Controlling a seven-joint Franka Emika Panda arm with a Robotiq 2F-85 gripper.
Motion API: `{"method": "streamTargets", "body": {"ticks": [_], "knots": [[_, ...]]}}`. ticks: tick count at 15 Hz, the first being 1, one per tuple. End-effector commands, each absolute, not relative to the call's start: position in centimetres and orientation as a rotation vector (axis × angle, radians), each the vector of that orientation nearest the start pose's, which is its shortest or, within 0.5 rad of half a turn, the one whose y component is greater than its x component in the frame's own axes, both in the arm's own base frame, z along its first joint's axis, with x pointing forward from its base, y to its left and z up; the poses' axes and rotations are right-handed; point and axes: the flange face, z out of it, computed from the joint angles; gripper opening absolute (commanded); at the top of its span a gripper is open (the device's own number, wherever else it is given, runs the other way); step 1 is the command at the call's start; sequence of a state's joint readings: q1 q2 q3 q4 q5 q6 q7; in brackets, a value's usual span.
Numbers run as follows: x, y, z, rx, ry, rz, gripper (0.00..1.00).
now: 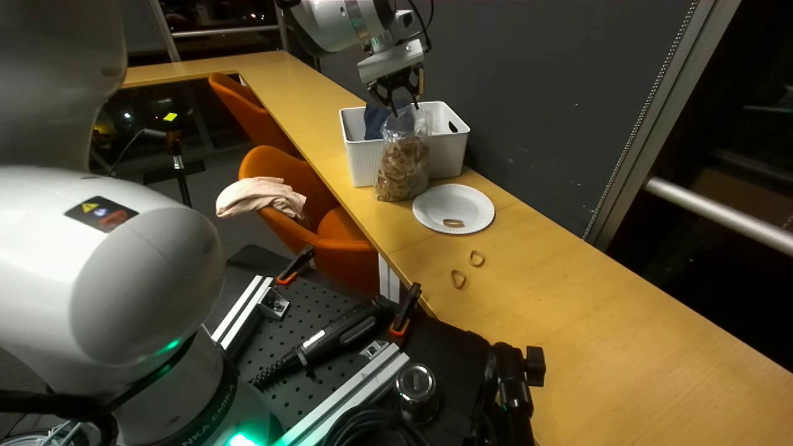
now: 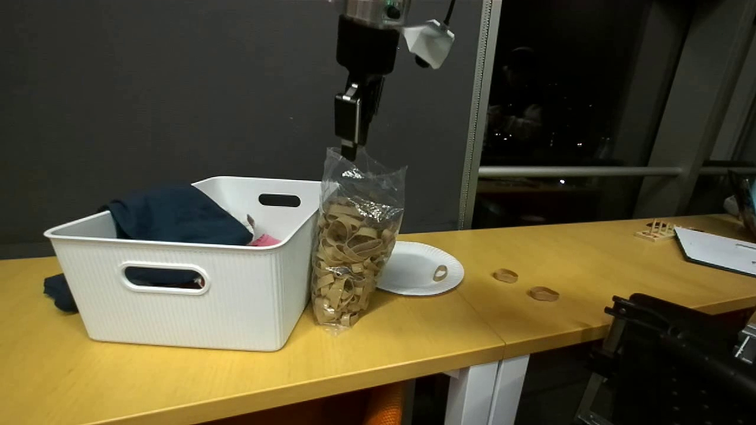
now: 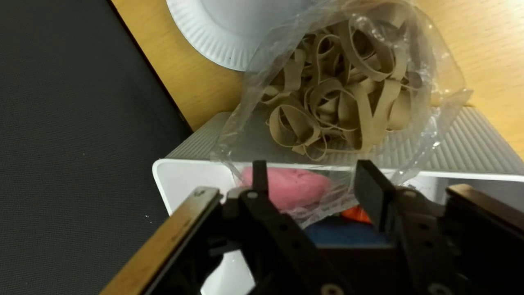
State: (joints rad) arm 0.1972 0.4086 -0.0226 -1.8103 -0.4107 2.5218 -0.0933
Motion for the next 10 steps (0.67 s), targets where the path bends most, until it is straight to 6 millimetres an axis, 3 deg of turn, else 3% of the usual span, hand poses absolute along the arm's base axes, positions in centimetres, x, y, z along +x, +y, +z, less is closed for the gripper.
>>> {"method": "streamTargets", "body": {"ticks": [1, 3, 10], "knots": [[66.5, 12.2, 35.7, -3.282, -0.921, -0.519, 0.91], [66.6, 12.1, 36.2, -3.295, -0.895, -0.512, 1.0], [67.2, 9.7, 37.6, -3.393, -0.76, -0.415, 1.0]]}}
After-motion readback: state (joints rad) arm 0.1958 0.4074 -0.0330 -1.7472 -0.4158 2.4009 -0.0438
